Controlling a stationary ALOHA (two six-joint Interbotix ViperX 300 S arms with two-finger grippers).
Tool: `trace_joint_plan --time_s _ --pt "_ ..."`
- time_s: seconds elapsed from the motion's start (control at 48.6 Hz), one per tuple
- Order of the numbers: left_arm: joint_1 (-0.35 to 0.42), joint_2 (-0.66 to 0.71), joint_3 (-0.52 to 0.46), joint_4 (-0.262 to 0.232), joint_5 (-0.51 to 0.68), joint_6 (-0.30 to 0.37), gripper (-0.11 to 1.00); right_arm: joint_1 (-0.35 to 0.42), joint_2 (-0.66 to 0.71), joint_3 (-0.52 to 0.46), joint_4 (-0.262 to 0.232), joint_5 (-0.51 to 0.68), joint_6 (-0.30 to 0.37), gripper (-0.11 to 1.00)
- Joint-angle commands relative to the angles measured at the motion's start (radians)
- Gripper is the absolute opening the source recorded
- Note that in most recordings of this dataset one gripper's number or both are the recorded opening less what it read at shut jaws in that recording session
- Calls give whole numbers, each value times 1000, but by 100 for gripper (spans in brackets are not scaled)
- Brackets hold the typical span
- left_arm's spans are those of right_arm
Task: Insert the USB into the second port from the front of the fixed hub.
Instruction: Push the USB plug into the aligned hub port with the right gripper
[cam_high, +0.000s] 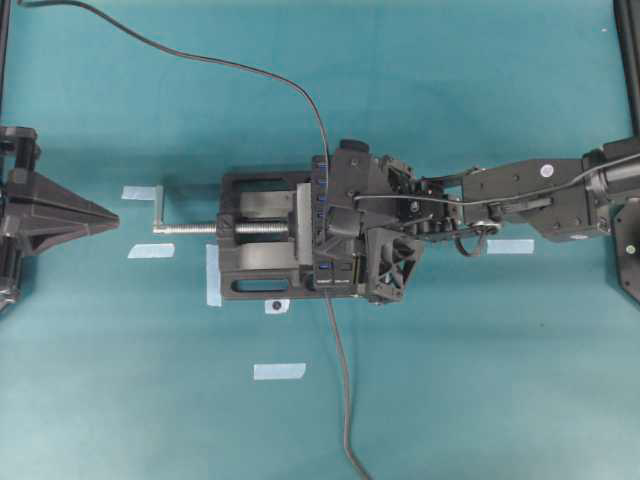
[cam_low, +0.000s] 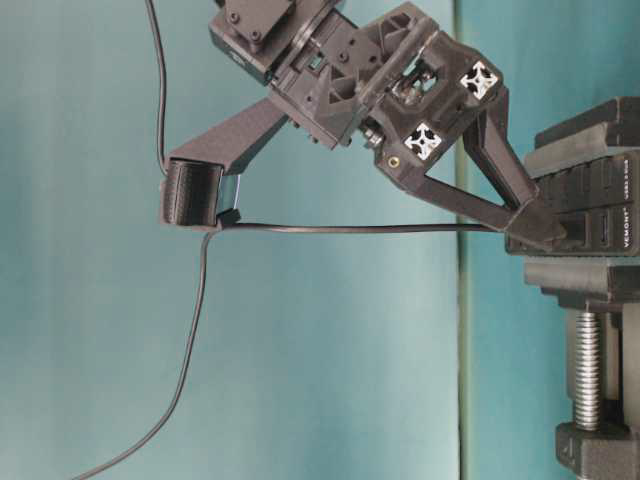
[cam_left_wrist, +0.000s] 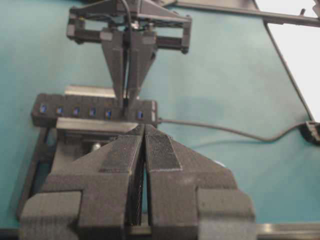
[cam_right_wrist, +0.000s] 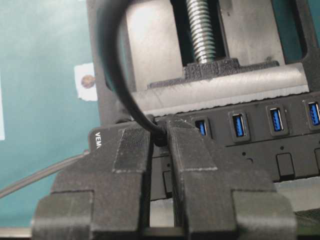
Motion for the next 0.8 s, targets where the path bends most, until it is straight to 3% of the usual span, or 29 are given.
trace_joint_plan --time_s 0.0,0.082,0.165,0.432,0.783 --pt "0 5 -12 2 -5 -2 0 14 -11 0 3 9 5 9" --pt "2 5 -11 3 -5 -2 0 14 -18 -3 3 3 5 14" --pt "0 5 -12 3 -5 -2 0 14 -31 -8 3 -8 5 28" --pt "2 5 -12 3 -5 -2 0 9 -64 -9 0 -38 9 93" --pt "2 5 -9 3 -5 -3 0 5 -77 -8 0 -38 9 90"
